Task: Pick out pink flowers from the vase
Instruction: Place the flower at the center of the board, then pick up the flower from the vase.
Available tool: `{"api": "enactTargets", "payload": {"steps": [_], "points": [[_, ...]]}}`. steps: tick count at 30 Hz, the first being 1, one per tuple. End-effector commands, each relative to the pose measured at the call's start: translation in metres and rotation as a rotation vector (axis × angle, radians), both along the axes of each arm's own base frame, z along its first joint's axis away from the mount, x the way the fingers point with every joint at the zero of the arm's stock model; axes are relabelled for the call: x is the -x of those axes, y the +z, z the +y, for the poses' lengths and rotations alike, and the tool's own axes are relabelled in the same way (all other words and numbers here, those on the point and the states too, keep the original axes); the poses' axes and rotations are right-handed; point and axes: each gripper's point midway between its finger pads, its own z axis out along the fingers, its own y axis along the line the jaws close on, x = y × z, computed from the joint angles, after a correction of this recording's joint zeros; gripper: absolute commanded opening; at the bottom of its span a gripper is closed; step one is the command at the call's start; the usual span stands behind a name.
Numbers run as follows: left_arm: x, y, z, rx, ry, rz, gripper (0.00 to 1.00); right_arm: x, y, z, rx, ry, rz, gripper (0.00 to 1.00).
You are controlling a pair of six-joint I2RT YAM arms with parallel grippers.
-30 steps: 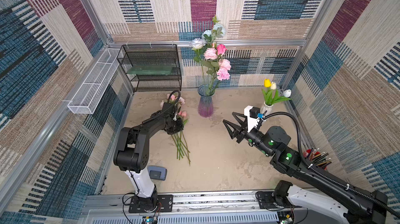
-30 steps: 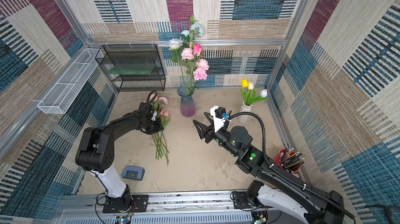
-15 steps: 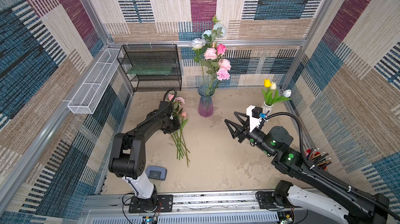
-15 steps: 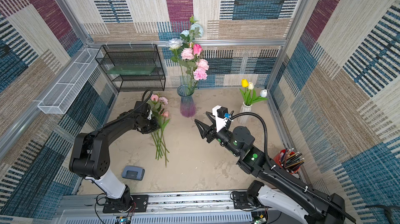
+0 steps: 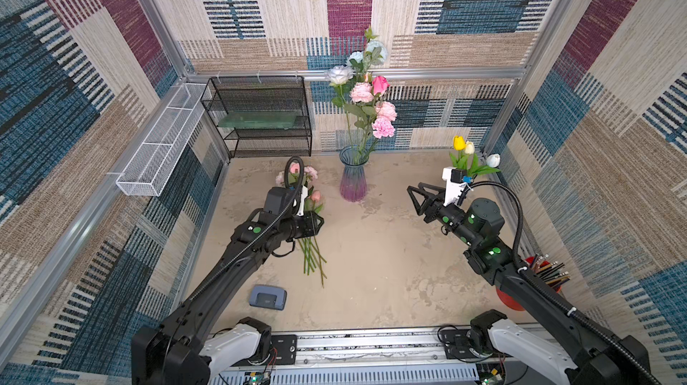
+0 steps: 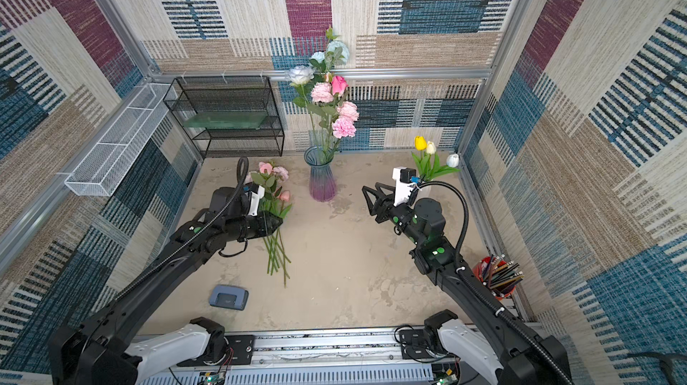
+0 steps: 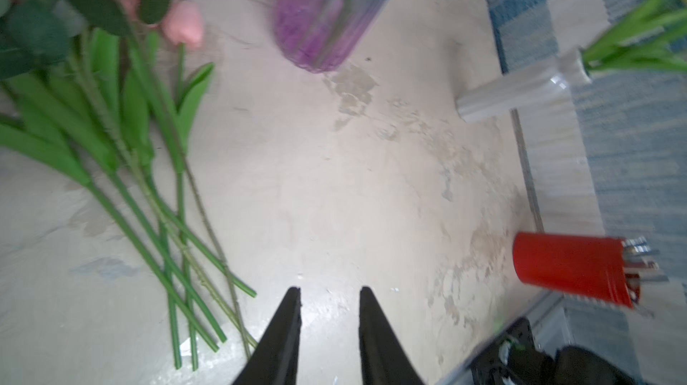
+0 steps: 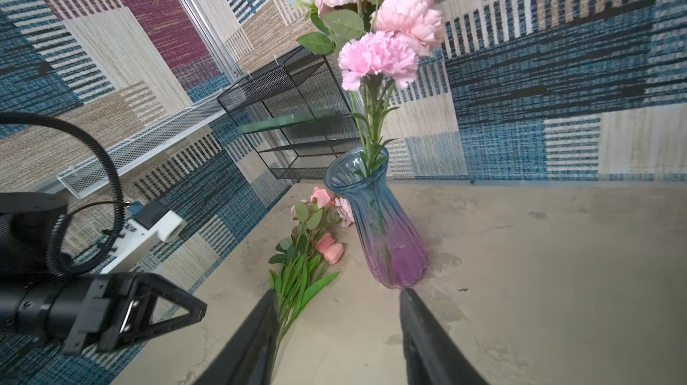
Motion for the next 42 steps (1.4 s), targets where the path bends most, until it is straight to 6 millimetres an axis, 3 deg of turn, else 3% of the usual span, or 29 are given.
{"api": "enactTargets", "payload": {"steps": [1,9,16,20,24,28,35,42], "points": [[0.02,-0.001,0.005,-0.101,-0.094,-0.067,0.31,-0.005,0.023,0.02,-0.007,0.108,-0.109,0.57],[0.052,0.017,0.008,-0.055,-0.186,-0.226,0.34,-0.031,0.02,0.053,0.12,0.085,-0.298,0.67],[0.048,0.027,0.036,-0.099,-0.036,-0.318,0.34,-0.087,0.011,0.07,0.098,0.036,-0.267,0.66],[0.047,0.028,0.039,-0.096,-0.01,-0.322,0.34,-0.117,0.003,0.078,0.072,0.019,-0.23,0.66],[0.047,0.029,0.039,-0.093,-0.01,-0.322,0.34,-0.135,0.0,0.086,0.062,0.033,-0.247,0.66],[0.049,0.029,0.04,-0.091,-0.007,-0.325,0.34,-0.154,-0.007,0.081,0.02,0.02,-0.241,0.62],[0.048,0.029,0.041,-0.101,0.0,-0.327,0.35,-0.164,-0.004,0.078,-0.017,0.064,-0.271,0.51],[0.047,0.028,0.044,-0.121,0.004,-0.336,0.37,-0.178,-0.01,0.087,-0.016,0.11,-0.257,0.49]]}}
